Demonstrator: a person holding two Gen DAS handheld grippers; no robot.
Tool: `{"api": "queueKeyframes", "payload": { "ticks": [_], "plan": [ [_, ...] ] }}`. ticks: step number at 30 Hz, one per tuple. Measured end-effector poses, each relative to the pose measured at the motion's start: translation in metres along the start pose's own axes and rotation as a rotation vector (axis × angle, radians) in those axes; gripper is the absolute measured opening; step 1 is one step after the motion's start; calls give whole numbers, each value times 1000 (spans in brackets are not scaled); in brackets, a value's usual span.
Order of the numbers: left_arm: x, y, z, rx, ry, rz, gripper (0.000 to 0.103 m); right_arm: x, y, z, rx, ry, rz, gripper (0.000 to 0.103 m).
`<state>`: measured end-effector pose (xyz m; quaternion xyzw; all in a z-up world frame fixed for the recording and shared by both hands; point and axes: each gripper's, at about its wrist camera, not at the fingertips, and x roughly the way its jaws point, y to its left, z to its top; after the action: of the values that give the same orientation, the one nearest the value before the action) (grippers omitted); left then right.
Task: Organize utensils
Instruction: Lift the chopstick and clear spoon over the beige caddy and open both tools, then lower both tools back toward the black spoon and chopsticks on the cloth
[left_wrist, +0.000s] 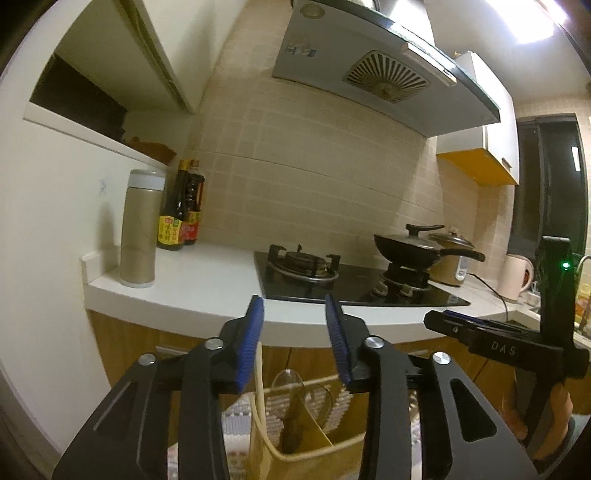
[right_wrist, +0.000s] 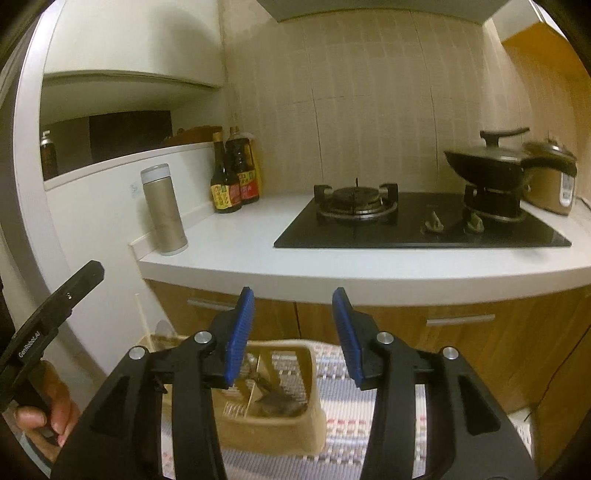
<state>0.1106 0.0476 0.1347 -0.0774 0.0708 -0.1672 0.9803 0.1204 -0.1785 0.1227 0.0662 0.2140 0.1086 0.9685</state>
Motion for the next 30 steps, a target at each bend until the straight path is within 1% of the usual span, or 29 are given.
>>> {"api": "queueKeyframes", "payload": {
  "ticks": [2, 6, 10, 11, 12, 14, 17, 20, 22, 24, 25, 27, 28, 30],
  "plan": [
    [-14, -2, 3, -1, 3, -11, 43, -10, -3, 0, 16, 22, 8, 43],
    [-34, -10, 9, 6, 35, -41, 44, -33, -8, -1, 45, 80, 10, 46],
    [-55, -21, 6, 21, 122, -77, 45, -58, -12, -9, 56, 154, -4, 46],
    [-58, -23, 3, 19, 149, -89, 45, -63, -13, -13, 58, 185, -11, 46],
    [-61, -26, -1, 15, 193, -103, 45, -67, -14, -19, 60, 223, -18, 46],
    [-65, -28, -11, 6, 258, -111, 45, -69, -16, -31, 63, 297, -21, 46],
    [-70, -30, -30, -6, 354, -132, 45, -68, -17, -55, 67, 412, 1, 46],
    [-74, -34, -52, 5, 457, -132, 45, -63, -13, -85, 63, 527, 31, 46],
    [-74, -38, -68, 27, 533, -118, 45, -60, -9, -106, 65, 602, 67, 46],
    [-75, -43, -83, 63, 601, -102, 45, -58, -9, -123, 74, 649, 74, 46],
    [-78, -48, -95, 90, 638, -106, 45, -56, -8, -130, 76, 671, 75, 46],
    [-82, -53, -109, 120, 682, -123, 45, -51, -5, -145, 73, 714, 79, 46],
    [-85, -58, -121, 141, 720, -139, 45, -48, -4, -150, 71, 733, 81, 46],
    [-88, -63, -137, 165, 772, -163, 45, -39, 1, -159, 80, 787, 115, 46]
  ]
}}
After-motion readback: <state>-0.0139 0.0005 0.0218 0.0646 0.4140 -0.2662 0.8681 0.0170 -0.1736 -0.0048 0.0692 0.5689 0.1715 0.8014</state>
